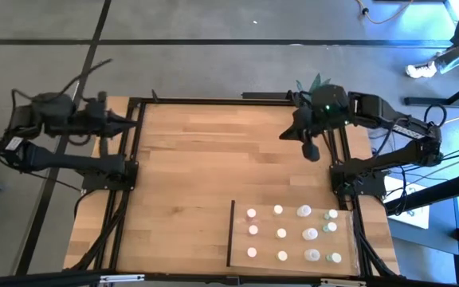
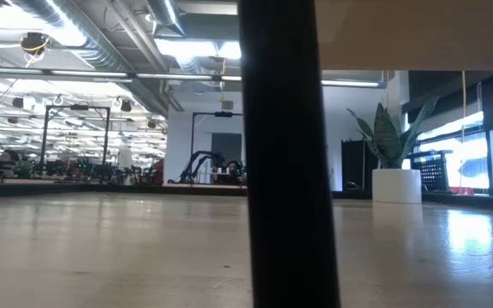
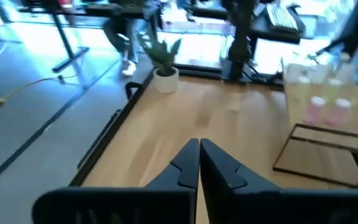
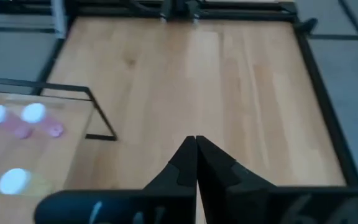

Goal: Pick and place medicine bottles onto shelf by color
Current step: Return to Home Position

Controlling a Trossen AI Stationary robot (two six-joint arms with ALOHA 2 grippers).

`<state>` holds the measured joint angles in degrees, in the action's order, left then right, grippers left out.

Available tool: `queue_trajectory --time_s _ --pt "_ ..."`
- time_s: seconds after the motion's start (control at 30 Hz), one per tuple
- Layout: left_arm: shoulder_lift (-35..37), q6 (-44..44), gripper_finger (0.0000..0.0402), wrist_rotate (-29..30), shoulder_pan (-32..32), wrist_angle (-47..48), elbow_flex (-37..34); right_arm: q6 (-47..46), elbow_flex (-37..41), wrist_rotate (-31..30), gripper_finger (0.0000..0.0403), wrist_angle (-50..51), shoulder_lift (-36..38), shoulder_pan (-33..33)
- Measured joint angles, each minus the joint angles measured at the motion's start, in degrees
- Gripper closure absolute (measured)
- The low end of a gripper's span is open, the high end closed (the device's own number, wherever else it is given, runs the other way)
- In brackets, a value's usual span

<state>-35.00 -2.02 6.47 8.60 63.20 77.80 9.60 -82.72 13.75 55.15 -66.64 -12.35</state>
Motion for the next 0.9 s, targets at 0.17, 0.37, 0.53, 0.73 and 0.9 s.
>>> queue_trajectory --time_s 0.17,0.37,0.53,0.73,0.9 --pt "10.5 -3.9 0.0394 0.4 0.0 -5.1 -8.3 2.8 6.5 10.9 0.04 -3.8 1.5 -7.1" --pt "21.1 -3.9 0.0398 -0.1 0.0 -15.1 -18.0 -0.5 17.4 23.4 0.0401 -12.0 5.8 -13.5" --pt "26.9 -4.0 0.04 -0.1 0.0 -21.4 -25.8 -0.4 23.0 28.5 0.0401 -17.5 12.2 -15.8" --pt "30.5 -5.5 0.04 -0.2 0.0 -26.8 -33.3 -3.7 30.4 31.6 0.0401 -23.5 22.5 -18.2" --pt "31.0 -5.5 0.0401 -0.2 0.0 -33.5 -39.0 -9.8 38.3 32.7 0.0401 -34.3 30.5 -19.1"
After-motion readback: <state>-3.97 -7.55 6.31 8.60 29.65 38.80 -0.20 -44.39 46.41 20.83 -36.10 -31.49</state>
